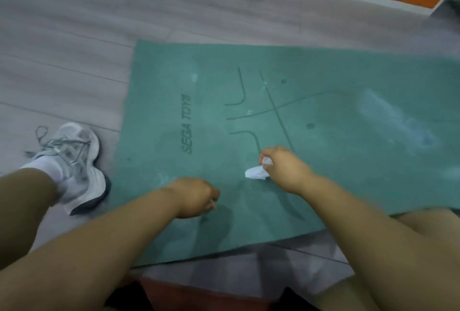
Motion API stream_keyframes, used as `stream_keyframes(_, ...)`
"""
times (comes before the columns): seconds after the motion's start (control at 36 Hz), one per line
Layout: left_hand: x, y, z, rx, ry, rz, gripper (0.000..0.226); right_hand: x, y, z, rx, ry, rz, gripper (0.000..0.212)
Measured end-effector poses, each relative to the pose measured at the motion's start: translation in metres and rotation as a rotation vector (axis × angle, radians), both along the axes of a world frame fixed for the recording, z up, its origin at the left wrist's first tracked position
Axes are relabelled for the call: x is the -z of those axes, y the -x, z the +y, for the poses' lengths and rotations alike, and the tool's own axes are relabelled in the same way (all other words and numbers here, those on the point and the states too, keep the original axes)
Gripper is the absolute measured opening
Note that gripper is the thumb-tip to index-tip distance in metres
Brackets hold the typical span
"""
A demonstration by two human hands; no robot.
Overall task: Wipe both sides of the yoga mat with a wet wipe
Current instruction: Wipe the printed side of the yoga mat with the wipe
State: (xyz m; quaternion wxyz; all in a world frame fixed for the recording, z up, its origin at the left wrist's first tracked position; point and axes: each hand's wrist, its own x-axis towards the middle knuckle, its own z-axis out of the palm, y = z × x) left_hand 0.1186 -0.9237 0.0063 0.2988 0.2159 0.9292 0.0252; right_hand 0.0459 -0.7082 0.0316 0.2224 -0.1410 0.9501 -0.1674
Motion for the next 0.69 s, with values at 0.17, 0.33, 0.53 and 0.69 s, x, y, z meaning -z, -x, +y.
stream_keyframes(0.17,0.019,0.017,-0.072,-0.343,0.116,-0.049,0.038,0.031,0.018,-0.036,0.086,0.134,-0.045,0.023)
stream_keyframes(0.33,0.042,0.027,-0.122,-0.562,0.163,-0.083,0.041,0.049,0.038,-0.084,0.070,0.189,-0.052,0.030)
stream_keyframes(0.53,0.073,0.052,-0.154,-0.848,0.132,-0.041,0.061,0.067,0.064,-0.136,0.105,0.308,-0.077,0.045)
stream_keyframes(0.69,0.097,0.071,-0.180,-1.046,0.144,0.007,0.078,0.084,0.086,-0.168,0.008,0.137,-0.063,0.040)
